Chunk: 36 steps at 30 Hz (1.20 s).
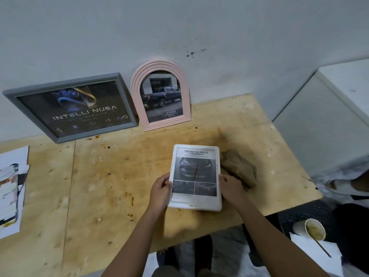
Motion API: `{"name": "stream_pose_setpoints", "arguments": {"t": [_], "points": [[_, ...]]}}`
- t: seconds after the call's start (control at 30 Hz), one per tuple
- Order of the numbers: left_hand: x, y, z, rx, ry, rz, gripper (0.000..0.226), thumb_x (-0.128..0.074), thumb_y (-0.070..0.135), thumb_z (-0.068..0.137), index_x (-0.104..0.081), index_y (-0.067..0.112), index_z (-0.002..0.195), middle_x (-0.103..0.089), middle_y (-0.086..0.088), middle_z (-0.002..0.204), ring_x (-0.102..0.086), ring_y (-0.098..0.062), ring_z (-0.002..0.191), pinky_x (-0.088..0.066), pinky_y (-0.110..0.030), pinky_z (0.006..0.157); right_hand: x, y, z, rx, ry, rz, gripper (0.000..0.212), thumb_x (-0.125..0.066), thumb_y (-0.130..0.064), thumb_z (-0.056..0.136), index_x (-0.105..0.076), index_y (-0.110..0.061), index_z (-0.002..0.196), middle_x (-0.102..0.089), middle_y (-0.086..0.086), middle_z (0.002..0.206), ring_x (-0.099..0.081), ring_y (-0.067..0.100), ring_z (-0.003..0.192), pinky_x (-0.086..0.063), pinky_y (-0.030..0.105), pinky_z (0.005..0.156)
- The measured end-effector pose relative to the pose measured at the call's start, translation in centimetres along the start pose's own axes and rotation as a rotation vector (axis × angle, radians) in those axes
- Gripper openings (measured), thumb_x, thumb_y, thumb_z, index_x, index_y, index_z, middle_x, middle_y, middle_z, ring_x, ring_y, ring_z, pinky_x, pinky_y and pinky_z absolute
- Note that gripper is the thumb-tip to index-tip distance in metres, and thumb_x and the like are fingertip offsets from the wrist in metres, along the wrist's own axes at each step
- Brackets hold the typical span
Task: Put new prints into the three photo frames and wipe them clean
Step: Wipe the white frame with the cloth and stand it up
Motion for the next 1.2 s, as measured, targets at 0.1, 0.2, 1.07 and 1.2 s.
{"name": "stream_pose_setpoints", "arguments": {"t": [0.1, 0.2, 1.07, 1.2], "points": [[-0.4, -0.4, -0.2, -0.066, 0.020, 0.129, 0.030, -0.050, 0.004, 0.093, -0.059, 0.017, 0.119, -0.051, -0.001, 0.122, -0.049, -0.011, 0.106, -0.038, -0.020, 0.089, 0.6, -0.6, 0.5, 0.069, 0.033, -0.140, 0.040, -0.036, -0.026, 0.099, -0.051, -0.011, 0.065, -0.054, 0.004, 0.067, -0.048, 0.013, 0.058, -0.039, 0.025, 0.053], [-0.6, -0.6, -0.5, -0.111, 0.057, 0.223, 0.036, -0.050, 0.006, 0.094, -0.053, 0.012, 0.129, -0.046, -0.003, 0.125, -0.042, -0.006, 0.108, -0.030, -0.014, 0.093, 1.4, -1.0, 1.0, 0.119, 0.056, -0.199, 0.039, -0.043, -0.020, 0.096, -0.041, -0.013, 0.058, -0.046, 0.002, 0.059, -0.040, 0.010, 0.052, -0.031, 0.022, 0.048], [0.7, -2.1, -2.8, -0.219, 0.223, 0.218, 0.027, -0.060, 0.008, 0.089, -0.063, 0.005, 0.116, -0.055, -0.003, 0.097, -0.053, -0.002, 0.085, -0.039, -0.001, 0.071, 4.5, -7.3, 2.0, 0.250, 0.117, 0.352, 0.013, -0.043, -0.024, 0.095, -0.054, -0.019, 0.102, -0.058, 0.006, 0.100, -0.054, 0.023, 0.093, -0.045, 0.034, 0.078], [0.7, -2.0, -2.8, -0.242, 0.222, 0.215, 0.025, -0.061, 0.009, 0.089, -0.064, 0.006, 0.113, -0.055, 0.000, 0.094, -0.054, -0.001, 0.083, -0.038, -0.001, 0.071, -0.7, -11.6, 0.2, 0.353, -0.285, 0.123, 0.026, -0.042, -0.022, 0.098, -0.060, -0.008, 0.108, -0.058, 0.006, 0.103, -0.050, 0.020, 0.093, -0.042, 0.029, 0.082]]}}
Point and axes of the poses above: each hand's wrist, its own z-axis towards the middle knuckle, its own x-axis out of the back of the hand, y = z × x, the point moved 7 cm from there along z, towards the middle knuckle
